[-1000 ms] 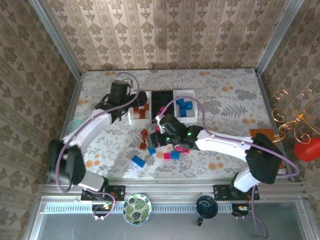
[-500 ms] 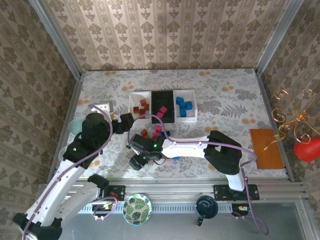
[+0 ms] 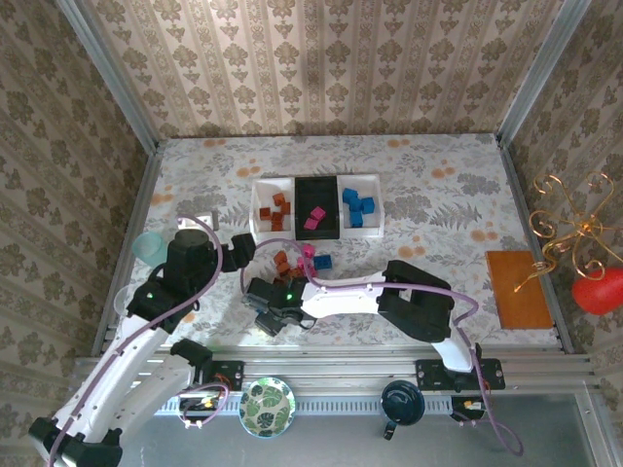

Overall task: Sort the legos into containers by color
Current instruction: Pick up the lego from the bottom-center of the table, then place the lego in the container.

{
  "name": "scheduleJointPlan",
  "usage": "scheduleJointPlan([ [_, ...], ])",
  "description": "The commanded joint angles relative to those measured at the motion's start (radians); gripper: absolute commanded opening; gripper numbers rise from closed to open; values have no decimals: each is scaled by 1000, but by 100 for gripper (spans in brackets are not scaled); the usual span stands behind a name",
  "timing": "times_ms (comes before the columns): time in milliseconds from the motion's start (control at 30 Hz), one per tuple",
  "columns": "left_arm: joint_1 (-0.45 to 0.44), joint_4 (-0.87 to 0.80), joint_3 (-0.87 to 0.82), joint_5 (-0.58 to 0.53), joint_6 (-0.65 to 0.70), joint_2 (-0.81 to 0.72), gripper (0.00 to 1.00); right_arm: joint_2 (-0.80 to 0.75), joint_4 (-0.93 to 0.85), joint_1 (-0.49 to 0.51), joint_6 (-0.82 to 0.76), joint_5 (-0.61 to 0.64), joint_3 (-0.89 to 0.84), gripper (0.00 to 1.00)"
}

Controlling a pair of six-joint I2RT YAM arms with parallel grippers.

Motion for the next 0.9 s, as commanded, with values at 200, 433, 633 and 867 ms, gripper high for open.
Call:
scheduleJointPlan([
  [200, 17, 59, -13, 87, -7, 1, 93, -90, 150, -9, -10, 59, -147, 28],
  [433, 25, 109, -1, 104, -1, -6, 94, -315, 322, -62, 21, 51, -321, 24],
  [633, 28, 132, -12, 99, 10, -23, 100, -484, 352, -225, 66, 41, -430, 24],
  [867, 30, 163, -40, 147, -3, 2, 100, -500, 278, -537, 144, 27, -359, 23],
])
